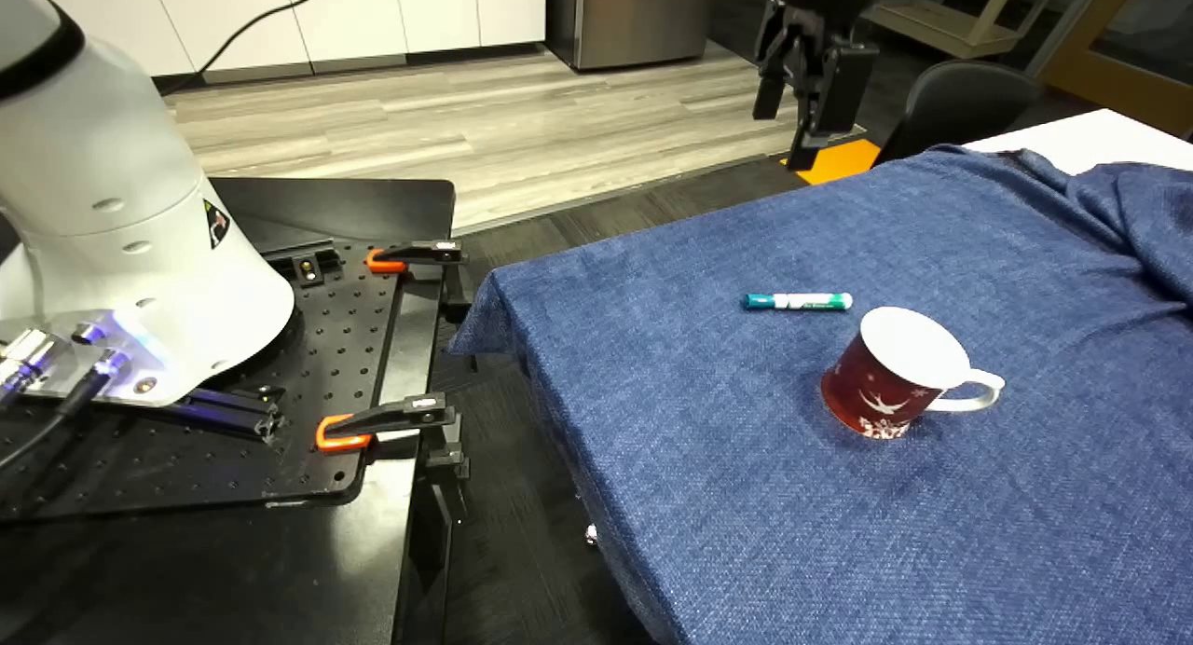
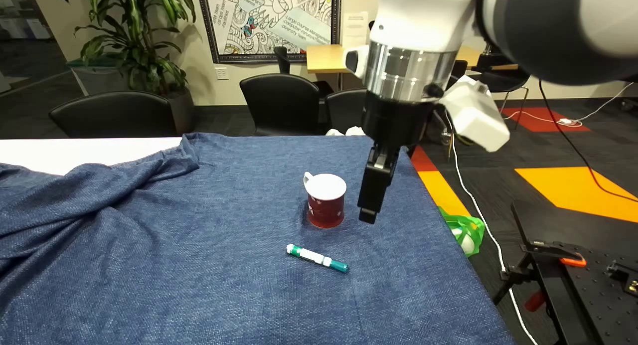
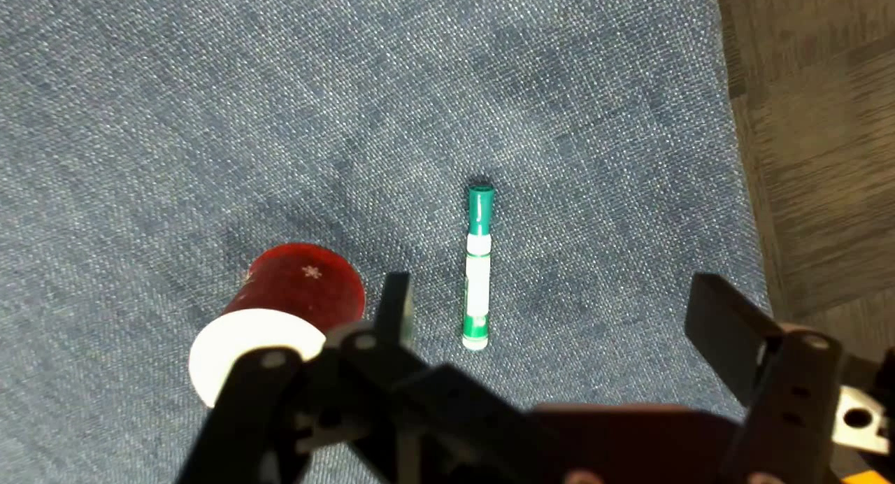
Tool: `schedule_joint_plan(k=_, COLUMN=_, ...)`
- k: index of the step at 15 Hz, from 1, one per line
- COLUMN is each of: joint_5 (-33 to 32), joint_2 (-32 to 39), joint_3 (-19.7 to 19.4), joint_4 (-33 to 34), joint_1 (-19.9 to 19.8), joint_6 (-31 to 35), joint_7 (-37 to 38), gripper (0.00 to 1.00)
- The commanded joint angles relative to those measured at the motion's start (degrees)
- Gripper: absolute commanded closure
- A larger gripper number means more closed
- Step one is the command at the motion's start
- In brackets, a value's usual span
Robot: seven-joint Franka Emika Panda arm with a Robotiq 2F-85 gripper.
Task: Put the marker inside the mug cup
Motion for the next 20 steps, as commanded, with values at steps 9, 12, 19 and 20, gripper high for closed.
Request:
schedule_joint_plan(k=9, joint_5=-4.65, joint_2=22.02, joint_3=-1.99, joint_4=14.05, joint_1=1.53, joint_6=2.25, joint_7=-0.23, gripper=0.00)
schedule_joint_plan(k=12, joint_5=-3.59, joint_2=26.00, joint_3=-1.87, joint_4=17.94, joint_1=1.70, joint_6=1.46, joint_7=0.00, gripper=0.00)
schedule_joint_plan(k=19, joint_5=-3.28, joint_2=26.12, joint_3=-1.76, joint_4=17.19, joint_1=1.57, joint_6=2.46, joint_7=-0.56, gripper=0.00)
schedule_joint_plan(k=20, joint_5=-3.07, joint_2=26.87, joint_3=-1.75, joint_4=18.15, joint_1=1.36, joint_6=2.36, joint_7=-0.74, gripper=0.00)
